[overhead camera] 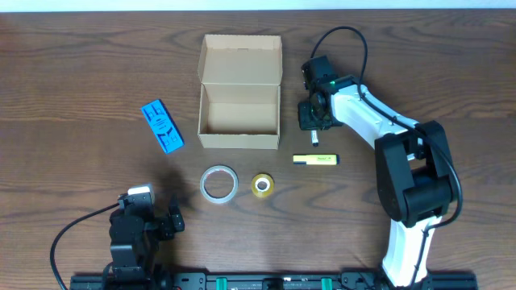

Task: Pack container
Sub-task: 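Reach the right gripper to the white marker and grasp it, then carry the marker into the box and release it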

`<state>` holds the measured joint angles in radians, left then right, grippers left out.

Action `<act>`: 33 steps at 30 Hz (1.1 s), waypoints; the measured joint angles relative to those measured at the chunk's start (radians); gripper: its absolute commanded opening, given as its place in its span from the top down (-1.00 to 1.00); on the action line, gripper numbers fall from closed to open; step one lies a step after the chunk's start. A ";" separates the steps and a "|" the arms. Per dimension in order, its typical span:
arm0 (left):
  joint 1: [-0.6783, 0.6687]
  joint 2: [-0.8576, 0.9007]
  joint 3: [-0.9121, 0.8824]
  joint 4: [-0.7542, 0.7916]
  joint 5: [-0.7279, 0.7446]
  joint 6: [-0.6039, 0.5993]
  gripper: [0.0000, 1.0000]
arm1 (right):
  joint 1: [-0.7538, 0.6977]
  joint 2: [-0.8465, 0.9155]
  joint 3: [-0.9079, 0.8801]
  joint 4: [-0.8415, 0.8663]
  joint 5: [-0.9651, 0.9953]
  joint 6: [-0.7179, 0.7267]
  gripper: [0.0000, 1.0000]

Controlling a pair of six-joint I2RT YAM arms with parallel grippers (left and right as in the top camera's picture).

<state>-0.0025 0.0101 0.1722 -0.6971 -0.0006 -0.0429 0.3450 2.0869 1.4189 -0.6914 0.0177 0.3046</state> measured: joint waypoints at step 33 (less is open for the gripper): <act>0.000 0.000 0.000 0.000 0.000 0.000 -0.91 | 0.272 -0.231 0.124 0.061 0.000 -0.412 0.97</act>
<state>-0.0025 0.0101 0.1722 -0.6975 -0.0010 -0.0429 0.6170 1.8557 1.5429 -0.6300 0.0177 -0.1078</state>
